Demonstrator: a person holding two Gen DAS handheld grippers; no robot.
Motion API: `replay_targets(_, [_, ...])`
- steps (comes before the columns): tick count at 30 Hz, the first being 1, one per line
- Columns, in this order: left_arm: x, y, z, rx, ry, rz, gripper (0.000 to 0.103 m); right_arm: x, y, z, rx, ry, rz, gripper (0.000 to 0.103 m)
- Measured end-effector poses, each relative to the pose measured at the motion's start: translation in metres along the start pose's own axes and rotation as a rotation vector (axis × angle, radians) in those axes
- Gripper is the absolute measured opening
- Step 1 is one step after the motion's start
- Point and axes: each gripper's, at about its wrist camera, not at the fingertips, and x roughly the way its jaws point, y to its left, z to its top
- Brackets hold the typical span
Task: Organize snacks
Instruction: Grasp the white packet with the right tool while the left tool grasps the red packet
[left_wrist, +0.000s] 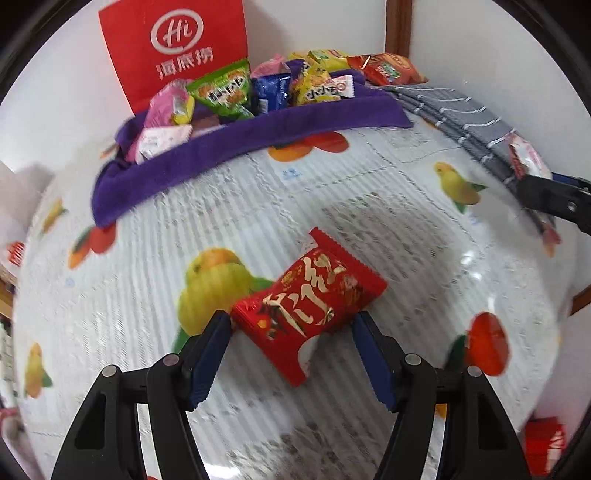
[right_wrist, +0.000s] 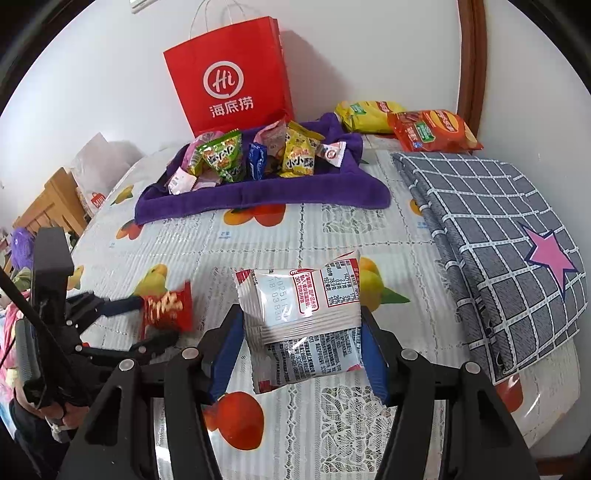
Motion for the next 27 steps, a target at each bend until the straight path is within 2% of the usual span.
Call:
replay_targets(3, [0.0, 0.001, 0.006, 0.02, -0.021, -0.001, 0.067, 0.005, -0.001, -0.001, -0.003, 0.011, -0.007, 0.059])
replay_targets(6, [0.007, 0.001, 0.012, 0.036, -0.008, -0.058, 0.067, 0.01, -0.002, -0.002, 0.001, 0.022, -0.007, 0.059])
replay_targets(12, [0.014, 0.003, 0.015, -0.021, -0.024, -0.097, 0.066, 0.02, -0.002, -0.004, 0.011, 0.039, -0.006, 0.059])
replay_targets(13, [0.014, 0.003, 0.014, -0.025, -0.032, -0.097, 0.065, 0.02, -0.002, -0.003, 0.011, 0.04, -0.007, 0.059])
replay_targets(15, [0.012, 0.004, 0.012, -0.027, -0.049, -0.083, 0.048, 0.021, -0.003, -0.003, 0.012, 0.04, -0.006, 0.059])
replay_targets(17, [0.011, 0.006, 0.011, -0.039, -0.044, -0.093, 0.047, 0.022, -0.003, -0.001, 0.014, 0.037, -0.007, 0.059])
replay_targets(19, [0.01, 0.008, 0.011, -0.043, -0.042, -0.099, 0.041, 0.023, -0.002, 0.0, 0.016, 0.036, -0.005, 0.059])
replay_targets(27, [0.001, 0.015, 0.013, -0.069, -0.057, -0.087, 0.04, 0.023, 0.005, 0.006, 0.011, 0.025, 0.008, 0.059])
